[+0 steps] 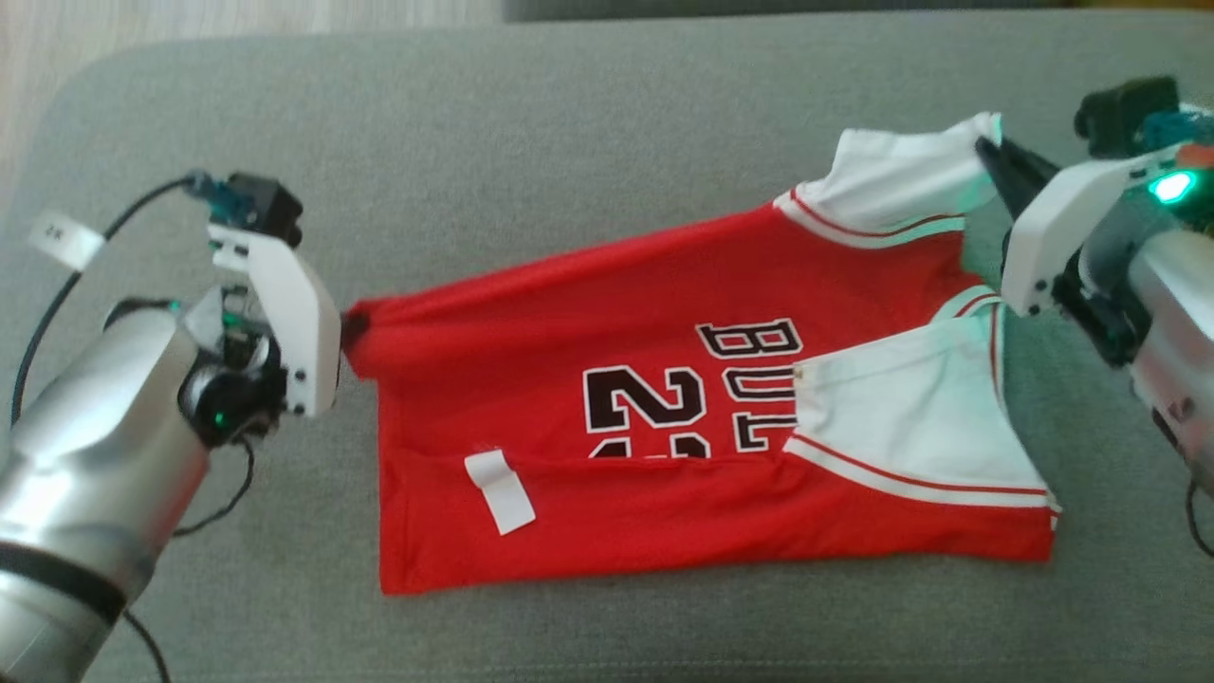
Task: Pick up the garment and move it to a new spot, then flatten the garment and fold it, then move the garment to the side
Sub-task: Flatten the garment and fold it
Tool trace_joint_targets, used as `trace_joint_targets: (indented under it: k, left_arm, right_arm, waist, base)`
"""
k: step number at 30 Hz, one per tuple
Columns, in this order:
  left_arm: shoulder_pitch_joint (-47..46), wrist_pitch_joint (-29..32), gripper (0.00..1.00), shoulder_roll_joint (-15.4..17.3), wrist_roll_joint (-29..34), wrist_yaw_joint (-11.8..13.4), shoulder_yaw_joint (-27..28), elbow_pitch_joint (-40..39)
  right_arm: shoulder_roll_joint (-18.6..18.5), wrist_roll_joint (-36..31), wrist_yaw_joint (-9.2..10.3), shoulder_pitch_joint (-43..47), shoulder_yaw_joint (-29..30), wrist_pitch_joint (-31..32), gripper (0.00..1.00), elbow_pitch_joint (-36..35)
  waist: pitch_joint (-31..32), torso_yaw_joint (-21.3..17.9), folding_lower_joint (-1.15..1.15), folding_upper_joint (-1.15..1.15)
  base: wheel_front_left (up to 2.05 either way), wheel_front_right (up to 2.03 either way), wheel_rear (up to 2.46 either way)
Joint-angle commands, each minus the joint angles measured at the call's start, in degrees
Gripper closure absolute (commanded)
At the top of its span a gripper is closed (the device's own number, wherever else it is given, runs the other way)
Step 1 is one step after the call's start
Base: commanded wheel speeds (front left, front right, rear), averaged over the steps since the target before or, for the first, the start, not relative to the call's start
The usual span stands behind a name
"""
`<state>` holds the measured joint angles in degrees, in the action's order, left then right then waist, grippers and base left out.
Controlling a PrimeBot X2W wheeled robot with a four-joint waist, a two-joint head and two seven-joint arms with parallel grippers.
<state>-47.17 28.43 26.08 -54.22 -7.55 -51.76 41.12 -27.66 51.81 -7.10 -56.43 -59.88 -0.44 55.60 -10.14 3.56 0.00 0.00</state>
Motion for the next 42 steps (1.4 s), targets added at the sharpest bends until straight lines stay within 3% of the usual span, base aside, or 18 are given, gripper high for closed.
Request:
trace_joint_targets:
  k: [1, 17, 27, 29, 32, 33, 34, 35, 36, 37, 38, 42]
  left_arm:
    - [-1.8, 0.3, 1.0, 3.5, -0.4, 0.1, 1.7, -1.6]
    - [6.4, 6.7, 1.0, 9.4, -4.4, 0.7, -1.4, -13.1]
    - [8.9, 8.0, 1.0, 10.4, -4.9, 1.7, -2.4, -16.0]
    - [9.1, 8.2, 1.0, 10.4, -4.9, 1.8, -2.6, -16.2]
    - [9.4, 8.2, 1.0, 10.4, -4.9, 1.8, -2.9, -16.4]
    - [9.4, 8.2, 1.0, 10.4, -4.9, 1.8, -2.9, -16.4]
    - [9.6, 8.1, 1.0, 10.3, -4.8, 1.8, -2.9, -16.3]
    - [9.7, 7.7, 0.9, 10.3, -4.8, 1.9, -2.9, -16.2]
    - [9.9, 7.5, 0.56, 10.1, -4.8, 2.0, -2.9, -16.0]
    - [10.2, 7.6, 0.07, 10.0, -5.1, 1.9, -3.0, -15.7]
    - [10.4, 7.7, 0.0, 9.9, -5.3, 1.9, -3.1, -15.6]
    - [10.9, 6.2, 0.0, 10.0, -5.6, 1.7, -2.7, -15.3]
  right_arm:
    - [-1.7, 0.6, -0.39, 0.9, -0.3, 0.0, 1.0, -1.3]
    - [-10.0, 6.6, -0.39, 9.8, -7.6, 10.4, 1.0, -14.9]
    - [-14.3, 10.1, -0.39, 12.7, -8.9, 19.7, 1.0, -22.6]
    - [-14.5, 10.4, -0.39, 13.3, -9.0, 21.0, 0.93, -23.2]
    - [-14.8, 10.9, -0.39, 14.3, -9.2, 23.0, 0.57, -24.6]
    - [-14.8, 10.9, -0.39, 14.3, -9.2, 23.0, 0.57, -24.6]
    - [-14.9, 11.3, -0.39, 14.7, -9.3, 23.9, 0.4, -25.0]
    - [-15.1, 11.5, -0.39, 15.2, -9.4, 24.8, 0.18, -25.3]
    - [-15.2, 11.9, -0.39, 15.6, -9.4, 25.8, 0.0, -25.5]
    - [-15.3, 12.2, -0.39, 16.0, -9.5, 26.7, 0.0, -25.9]
    - [-15.5, 12.5, -0.39, 16.3, -9.5, 27.4, 0.0, -26.3]
    - [-16.5, 13.6, -0.39, 17.5, -9.2, 30.0, 0.0, -28.2]
  waist:
    - [1.1, -0.5, 0.0, 0.0]
    - [5.6, -1.2, 0.0, 0.0]
    - [5.9, -1.8, 0.0, 0.0]
    - [6.0, -1.8, 0.0, 0.0]
    - [6.2, -1.8, 0.0, 0.0]
    - [6.2, -1.8, 0.0, 0.0]
    - [6.4, -1.8, 0.0, 0.0]
    - [6.5, -1.8, 0.0, 0.0]
    - [6.7, -1.8, 0.0, 0.0]
    - [6.9, -1.8, 0.0, 0.0]
    - [7.1, -1.8, 0.0, 0.0]
    - [8.3, -1.9, 0.0, 0.0]
  base:
    - [0.0, 0.0, 0.0]
    - [0.0, 0.0, 0.0]
    - [0.0, 0.0, 0.0]
    - [0.0, 0.0, 0.0]
    - [0.0, 0.0, 0.0]
    - [0.0, 0.0, 0.0]
    - [0.0, 0.0, 0.0]
    - [0.0, 0.0, 0.0]
    - [0.0, 0.0, 0.0]
    - [0.0, 0.0, 0.0]
    - [0.0, 0.0, 0.0]
    - [0.0, 0.0, 0.0]
